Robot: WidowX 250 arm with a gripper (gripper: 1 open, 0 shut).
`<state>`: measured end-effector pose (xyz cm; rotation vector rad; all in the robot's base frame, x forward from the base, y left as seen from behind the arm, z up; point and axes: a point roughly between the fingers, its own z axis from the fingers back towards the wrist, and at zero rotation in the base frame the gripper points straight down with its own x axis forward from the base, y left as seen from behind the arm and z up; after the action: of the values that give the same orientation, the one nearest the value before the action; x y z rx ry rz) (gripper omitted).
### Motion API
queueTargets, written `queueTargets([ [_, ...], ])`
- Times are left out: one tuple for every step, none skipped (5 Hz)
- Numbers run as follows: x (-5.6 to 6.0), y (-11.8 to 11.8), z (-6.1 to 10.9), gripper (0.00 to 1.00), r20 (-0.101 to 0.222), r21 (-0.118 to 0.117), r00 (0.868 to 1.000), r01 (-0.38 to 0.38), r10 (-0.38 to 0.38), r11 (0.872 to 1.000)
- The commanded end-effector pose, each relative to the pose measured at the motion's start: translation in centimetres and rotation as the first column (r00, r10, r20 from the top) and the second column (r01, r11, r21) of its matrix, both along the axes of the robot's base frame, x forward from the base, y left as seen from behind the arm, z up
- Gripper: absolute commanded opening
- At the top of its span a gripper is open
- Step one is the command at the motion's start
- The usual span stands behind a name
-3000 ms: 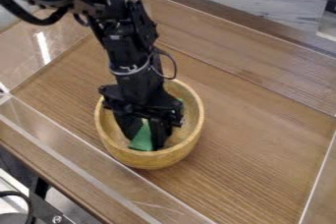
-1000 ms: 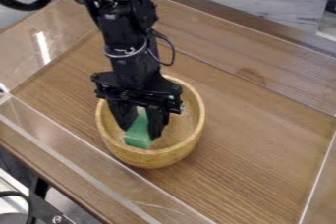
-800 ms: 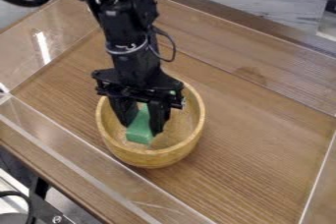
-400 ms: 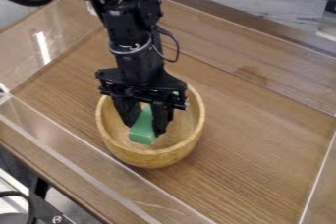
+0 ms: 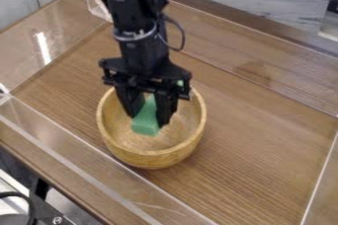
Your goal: Remove the green block from inside the brown bowl and put it on the table
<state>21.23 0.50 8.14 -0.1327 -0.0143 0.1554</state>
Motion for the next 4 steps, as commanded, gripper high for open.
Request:
queueTargets([
  [0.9,0.2,1.8,0.0,0.055,0.01,0.998,0.02,-0.02,1.0],
  [0.9,0.3,1.9,0.0,0.057,0.011,0.998,0.037,-0.038,0.999],
  [1.2,-0.6,2.3,0.0,0.058,0.012,0.997,0.056,-0.056,0.998],
  [1.5,-1.6,2.8,0.0,0.06,0.012,0.995,0.077,-0.077,0.997],
])
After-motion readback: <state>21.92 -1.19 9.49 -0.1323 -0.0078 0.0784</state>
